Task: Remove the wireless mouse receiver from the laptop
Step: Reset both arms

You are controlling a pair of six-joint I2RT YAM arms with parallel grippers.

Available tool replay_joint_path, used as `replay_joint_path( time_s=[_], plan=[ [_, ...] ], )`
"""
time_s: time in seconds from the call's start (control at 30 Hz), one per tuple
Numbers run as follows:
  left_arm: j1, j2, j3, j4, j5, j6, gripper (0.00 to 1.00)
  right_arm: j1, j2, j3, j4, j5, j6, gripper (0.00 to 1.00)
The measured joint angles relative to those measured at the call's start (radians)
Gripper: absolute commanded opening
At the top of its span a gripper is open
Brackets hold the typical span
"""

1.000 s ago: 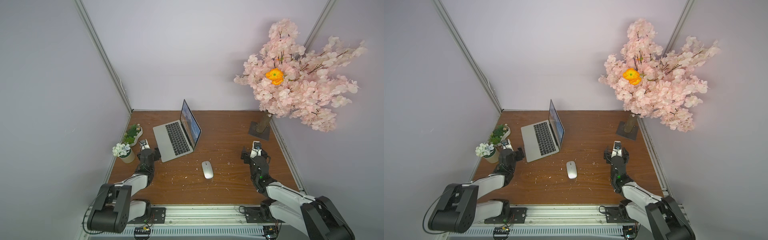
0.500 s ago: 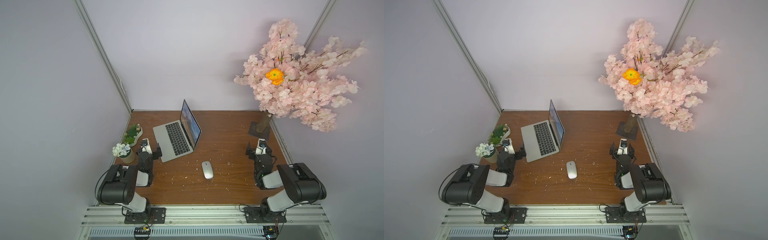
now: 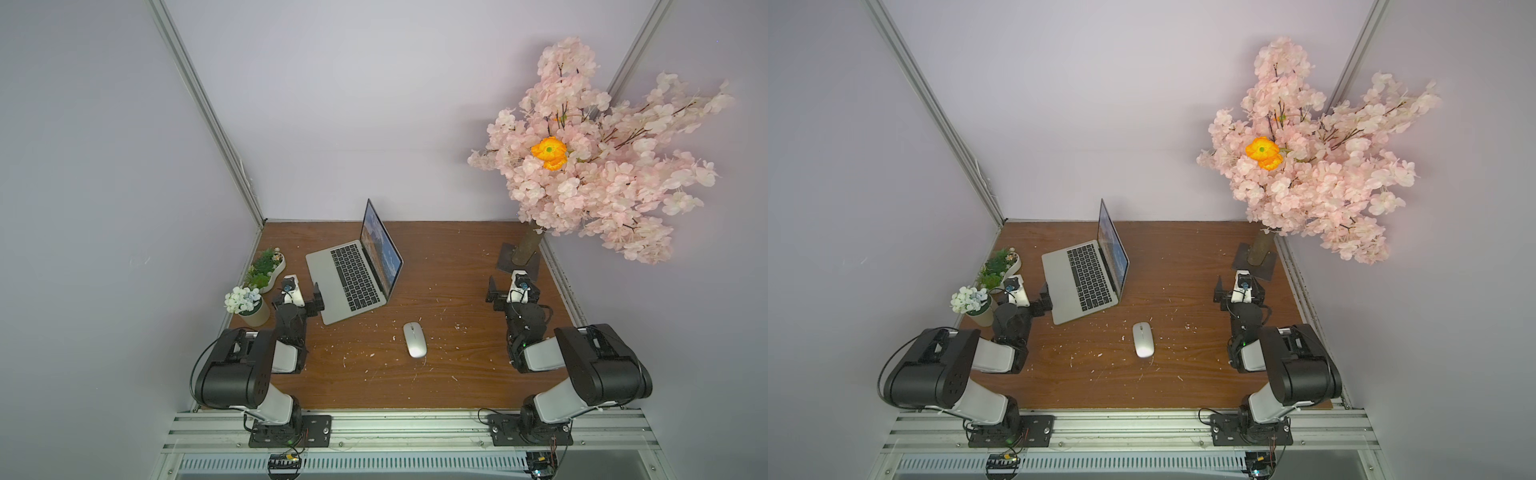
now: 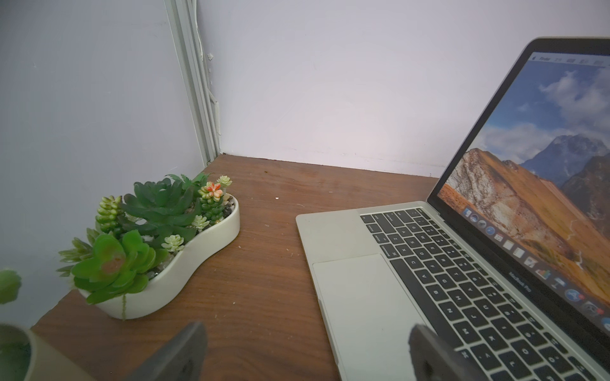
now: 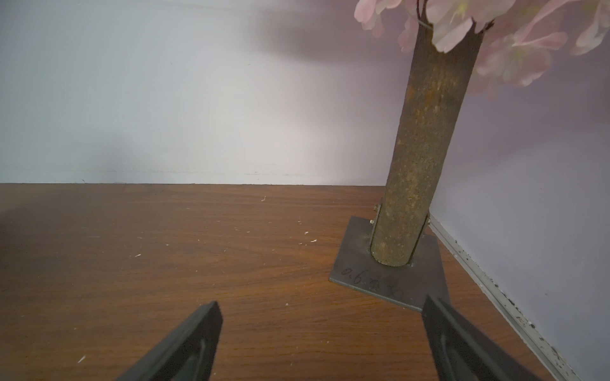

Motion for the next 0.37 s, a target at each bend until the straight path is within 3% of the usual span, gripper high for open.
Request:
replay_joint_path(
  time_s=[0.37],
  plan=[
    [-0.002,0.001,0.000,0.000,-0.001,0.006,0.98,0.000,0.000,0.000,0.001,-0.006,0.000,0.99]
  ],
)
